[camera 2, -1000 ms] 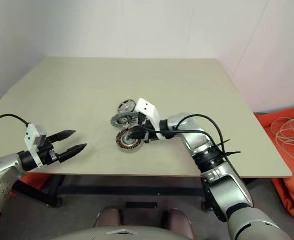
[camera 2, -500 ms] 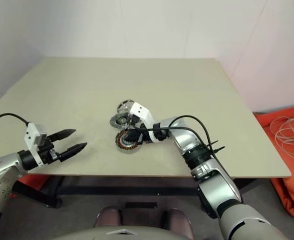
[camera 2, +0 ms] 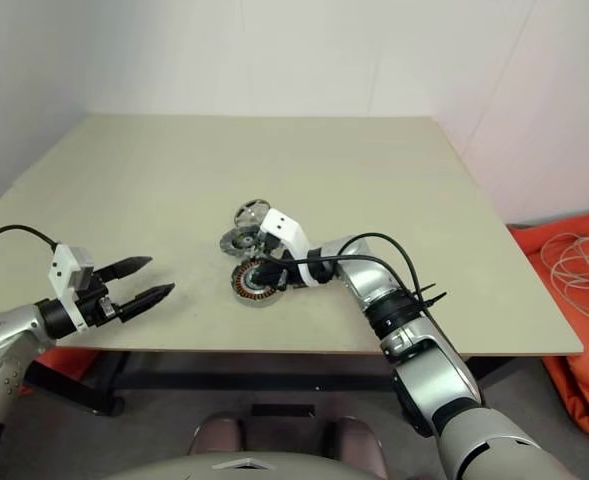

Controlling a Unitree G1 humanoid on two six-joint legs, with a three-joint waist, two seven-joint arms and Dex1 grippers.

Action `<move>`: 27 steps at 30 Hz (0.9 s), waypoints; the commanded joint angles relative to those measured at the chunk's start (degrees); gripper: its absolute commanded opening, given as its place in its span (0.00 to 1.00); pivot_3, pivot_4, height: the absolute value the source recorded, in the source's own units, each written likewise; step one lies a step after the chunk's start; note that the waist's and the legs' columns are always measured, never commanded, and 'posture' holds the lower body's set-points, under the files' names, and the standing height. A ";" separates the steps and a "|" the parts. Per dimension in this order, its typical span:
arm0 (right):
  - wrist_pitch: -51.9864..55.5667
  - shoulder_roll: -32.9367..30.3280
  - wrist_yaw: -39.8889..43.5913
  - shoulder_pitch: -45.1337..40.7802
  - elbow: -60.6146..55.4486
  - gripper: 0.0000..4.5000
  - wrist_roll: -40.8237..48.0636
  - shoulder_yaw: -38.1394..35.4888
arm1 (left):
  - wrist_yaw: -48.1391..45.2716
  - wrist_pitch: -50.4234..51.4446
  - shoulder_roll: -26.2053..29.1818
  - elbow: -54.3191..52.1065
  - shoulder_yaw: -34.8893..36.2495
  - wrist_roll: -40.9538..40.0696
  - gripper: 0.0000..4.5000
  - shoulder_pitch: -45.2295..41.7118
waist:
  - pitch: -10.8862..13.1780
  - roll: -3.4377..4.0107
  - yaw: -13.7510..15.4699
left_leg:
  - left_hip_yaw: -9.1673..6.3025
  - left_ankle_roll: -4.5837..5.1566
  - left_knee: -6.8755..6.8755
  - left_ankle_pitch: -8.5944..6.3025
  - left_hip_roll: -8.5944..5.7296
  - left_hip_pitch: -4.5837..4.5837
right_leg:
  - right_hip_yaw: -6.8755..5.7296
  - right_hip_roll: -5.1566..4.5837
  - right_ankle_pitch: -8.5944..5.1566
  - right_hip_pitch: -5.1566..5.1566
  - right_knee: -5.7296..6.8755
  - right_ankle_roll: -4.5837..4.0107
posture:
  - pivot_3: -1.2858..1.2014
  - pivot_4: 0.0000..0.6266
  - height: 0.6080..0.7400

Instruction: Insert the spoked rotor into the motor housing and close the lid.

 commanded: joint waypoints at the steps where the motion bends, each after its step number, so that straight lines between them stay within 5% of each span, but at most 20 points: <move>1: -1.98 0.16 -0.31 -2.16 0.14 0.13 -0.50 -0.96 | 0.25 -0.43 0.17 -1.72 0.78 -0.35 1.00 -1.02 | 0.00 0.00 0.00 | 0.00 0.00 0.00 0.00 0.00 0.00 | 0.00 0.00 0.00 0.00 0.00 0.00 | 0.52 0.00 1.00; 27: -1.08 0.78 0.06 -1.96 0.37 0.13 -0.17 -1.64 | 0.31 -0.39 0.20 -1.50 0.81 -0.27 1.00 -1.21 | 0.00 0.00 0.00 | 0.00 0.00 0.00 0.00 0.00 0.00 | 0.00 0.00 0.00 0.00 0.00 0.00 | 0.52 0.00 1.00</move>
